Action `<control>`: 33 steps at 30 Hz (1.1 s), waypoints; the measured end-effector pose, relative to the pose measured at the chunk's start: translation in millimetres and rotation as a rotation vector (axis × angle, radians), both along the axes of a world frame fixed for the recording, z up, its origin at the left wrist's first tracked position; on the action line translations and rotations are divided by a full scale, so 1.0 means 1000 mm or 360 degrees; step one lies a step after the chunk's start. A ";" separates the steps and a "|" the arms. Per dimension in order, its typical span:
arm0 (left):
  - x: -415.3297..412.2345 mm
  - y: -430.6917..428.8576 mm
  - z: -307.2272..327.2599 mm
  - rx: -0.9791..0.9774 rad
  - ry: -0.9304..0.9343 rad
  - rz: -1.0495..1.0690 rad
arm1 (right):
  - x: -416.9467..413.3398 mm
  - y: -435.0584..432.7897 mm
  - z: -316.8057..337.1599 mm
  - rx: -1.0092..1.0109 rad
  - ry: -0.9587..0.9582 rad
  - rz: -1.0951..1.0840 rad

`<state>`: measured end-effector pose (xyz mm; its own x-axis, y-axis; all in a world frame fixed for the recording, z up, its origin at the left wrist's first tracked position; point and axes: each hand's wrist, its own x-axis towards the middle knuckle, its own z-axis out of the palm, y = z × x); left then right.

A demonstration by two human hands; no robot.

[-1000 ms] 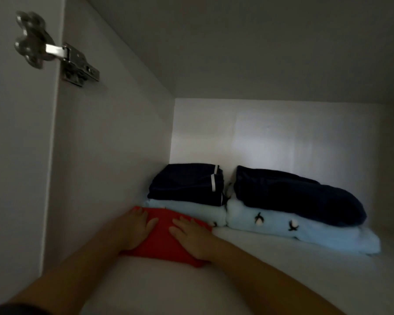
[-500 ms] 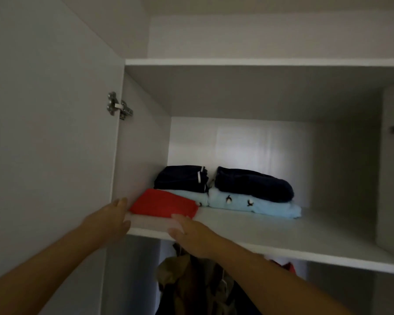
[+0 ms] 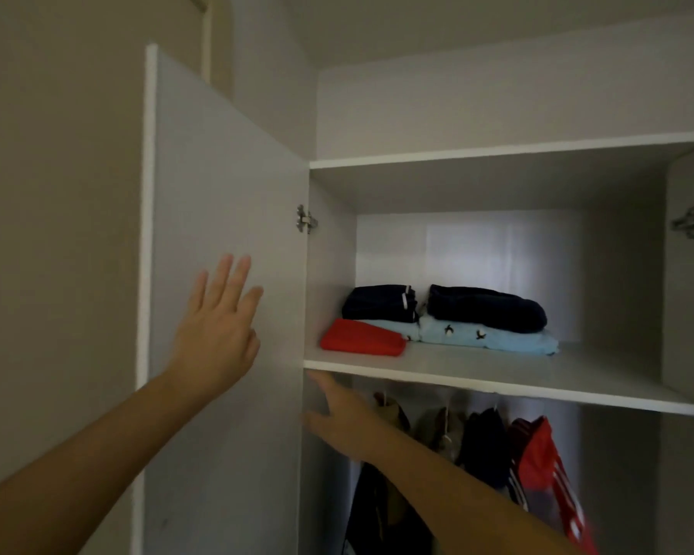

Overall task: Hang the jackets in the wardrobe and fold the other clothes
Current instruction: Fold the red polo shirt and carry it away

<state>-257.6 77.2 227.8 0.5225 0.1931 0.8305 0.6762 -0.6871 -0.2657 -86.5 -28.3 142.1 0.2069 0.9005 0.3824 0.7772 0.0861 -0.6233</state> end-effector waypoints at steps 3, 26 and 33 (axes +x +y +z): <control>-0.033 0.017 0.008 -0.0002 -0.0264 0.0038 | -0.046 0.030 -0.015 0.0023 0.0138 -0.0016; -0.029 0.039 0.003 -0.0073 -0.0157 -0.1082 | -0.130 0.063 -0.018 0.0621 0.0234 -0.0263; 0.088 -0.041 -0.001 -0.0180 -0.0098 -0.1409 | -0.030 -0.044 -0.020 0.0429 0.0252 -0.0577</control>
<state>-169.1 36.5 227.0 0.4739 -0.1776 0.8625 -0.1038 -0.9839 -0.1455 -116.4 -72.2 122.3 0.5641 0.6326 0.5307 0.6841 0.0018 -0.7294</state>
